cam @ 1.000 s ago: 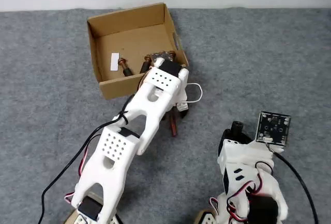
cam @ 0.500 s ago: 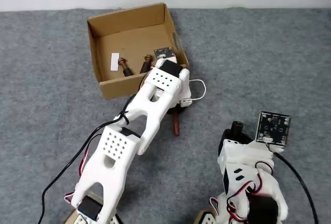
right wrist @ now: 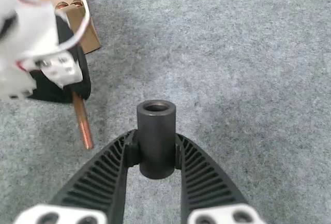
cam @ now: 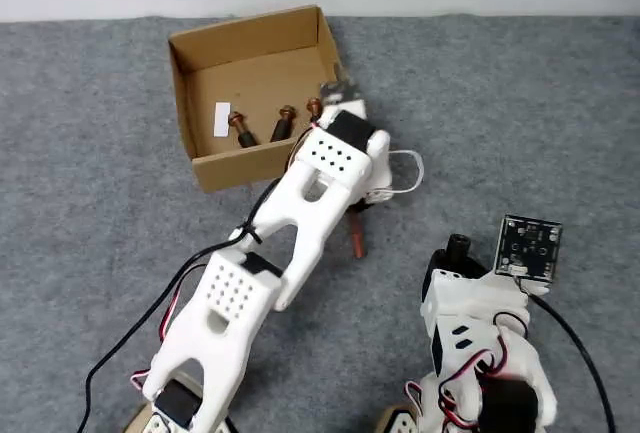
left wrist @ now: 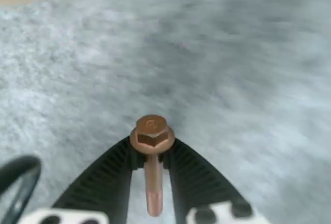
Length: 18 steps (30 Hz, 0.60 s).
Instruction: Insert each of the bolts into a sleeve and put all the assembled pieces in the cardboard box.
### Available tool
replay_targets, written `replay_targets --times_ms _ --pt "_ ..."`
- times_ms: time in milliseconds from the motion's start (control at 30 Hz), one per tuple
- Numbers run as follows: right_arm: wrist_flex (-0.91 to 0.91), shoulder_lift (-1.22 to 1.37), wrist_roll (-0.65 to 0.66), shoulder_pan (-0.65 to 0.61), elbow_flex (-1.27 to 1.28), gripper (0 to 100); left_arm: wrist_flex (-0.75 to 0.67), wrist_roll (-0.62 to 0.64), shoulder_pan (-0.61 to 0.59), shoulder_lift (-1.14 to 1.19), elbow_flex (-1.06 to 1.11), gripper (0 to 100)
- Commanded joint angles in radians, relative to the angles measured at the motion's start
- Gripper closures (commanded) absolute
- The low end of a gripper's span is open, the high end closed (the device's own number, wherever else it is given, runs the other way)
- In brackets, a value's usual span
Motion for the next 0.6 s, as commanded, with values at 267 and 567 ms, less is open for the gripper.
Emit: replay_targets --times_ms 267,567 --pt "0.01 -0.088 0.057 -0.035 -0.015 99.1 0.028 -0.038 0.091 -0.585 0.371 100" --pt "-0.002 -0.085 0.06 -0.314 -0.015 99.1 -0.006 -0.063 0.087 -0.911 0.662 100"
